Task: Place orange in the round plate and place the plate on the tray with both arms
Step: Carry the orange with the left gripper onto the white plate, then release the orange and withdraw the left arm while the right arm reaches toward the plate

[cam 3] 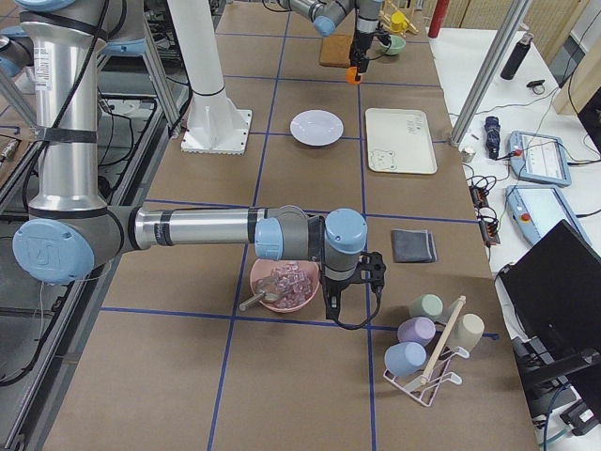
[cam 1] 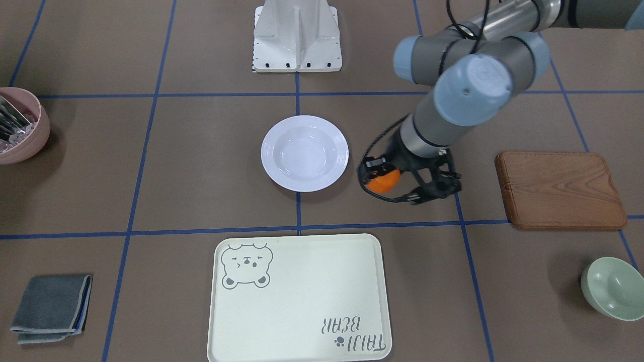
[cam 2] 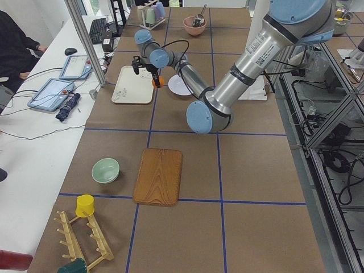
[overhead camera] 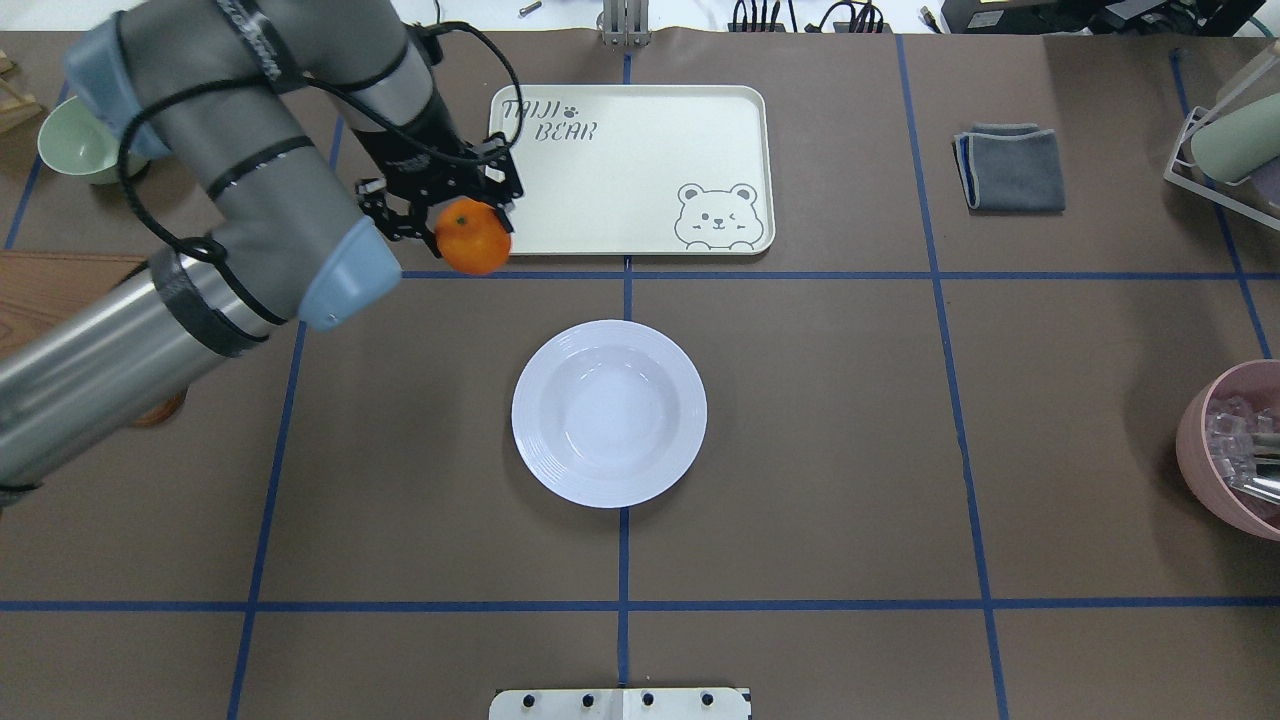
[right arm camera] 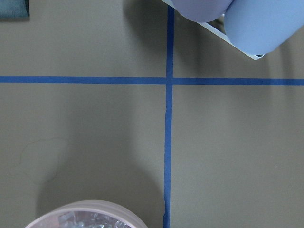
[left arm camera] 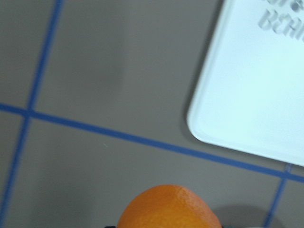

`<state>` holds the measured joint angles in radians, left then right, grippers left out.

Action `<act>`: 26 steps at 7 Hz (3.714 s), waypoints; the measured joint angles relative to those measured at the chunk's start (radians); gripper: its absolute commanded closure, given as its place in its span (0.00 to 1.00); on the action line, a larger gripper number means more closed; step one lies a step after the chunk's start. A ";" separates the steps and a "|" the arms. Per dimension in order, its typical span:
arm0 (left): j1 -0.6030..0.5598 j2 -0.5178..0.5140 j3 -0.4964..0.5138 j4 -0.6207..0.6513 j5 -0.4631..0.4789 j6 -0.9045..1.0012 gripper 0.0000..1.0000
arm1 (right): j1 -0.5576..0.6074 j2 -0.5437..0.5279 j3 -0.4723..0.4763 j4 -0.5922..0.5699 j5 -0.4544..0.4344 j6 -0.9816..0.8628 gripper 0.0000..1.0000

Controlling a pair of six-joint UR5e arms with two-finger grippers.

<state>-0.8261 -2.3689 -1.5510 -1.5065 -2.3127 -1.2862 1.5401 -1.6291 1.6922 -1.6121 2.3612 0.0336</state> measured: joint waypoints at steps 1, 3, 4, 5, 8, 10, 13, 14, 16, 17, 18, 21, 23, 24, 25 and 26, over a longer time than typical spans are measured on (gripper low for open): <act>0.057 -0.029 0.004 -0.004 0.024 -0.049 1.00 | 0.000 0.000 0.000 0.000 0.000 0.000 0.00; 0.162 -0.043 0.061 -0.075 0.106 -0.089 1.00 | 0.000 0.000 0.000 0.000 0.001 0.001 0.00; 0.201 -0.043 0.098 -0.124 0.132 -0.111 1.00 | -0.001 0.001 0.001 0.000 0.003 0.002 0.00; 0.233 -0.042 0.120 -0.154 0.163 -0.126 1.00 | -0.001 0.001 0.002 -0.001 0.003 0.002 0.00; 0.275 -0.040 0.142 -0.172 0.203 -0.134 1.00 | -0.001 0.002 0.004 -0.002 0.004 0.002 0.00; 0.283 -0.040 0.147 -0.174 0.205 -0.134 0.56 | -0.001 0.002 0.003 -0.001 0.004 0.002 0.00; 0.288 -0.037 0.148 -0.194 0.215 -0.134 0.02 | -0.001 0.007 0.004 -0.001 0.004 0.002 0.00; 0.288 -0.036 0.143 -0.207 0.225 -0.135 0.02 | -0.002 0.019 0.002 -0.004 0.010 0.003 0.00; 0.265 -0.009 0.068 -0.206 0.233 -0.135 0.02 | -0.002 0.050 0.002 -0.007 0.043 0.020 0.00; 0.216 0.025 -0.001 -0.195 0.233 -0.130 0.02 | -0.011 0.072 0.009 -0.004 0.070 0.066 0.00; 0.149 0.067 -0.069 -0.183 0.230 -0.105 0.02 | -0.037 0.115 0.018 -0.002 0.117 0.147 0.00; -0.033 0.209 -0.149 -0.178 0.231 0.061 0.02 | -0.284 0.348 0.068 0.010 0.126 0.519 0.00; -0.153 0.309 -0.150 -0.184 0.233 0.111 0.02 | -0.487 0.442 0.064 0.212 -0.017 0.907 0.00; -0.221 0.348 -0.150 -0.184 0.231 0.195 0.02 | -0.589 0.447 0.051 0.400 -0.116 1.143 0.00; -0.275 0.384 -0.150 -0.187 0.230 0.295 0.02 | -0.676 0.441 0.044 0.556 -0.207 1.328 0.00; -0.312 0.406 -0.150 -0.188 0.230 0.376 0.02 | -0.754 0.422 0.034 0.706 -0.290 1.466 0.00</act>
<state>-1.1384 -1.9630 -1.7005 -1.6949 -2.0825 -0.9103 0.7857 -1.2068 1.7265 -0.9062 2.0713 1.4992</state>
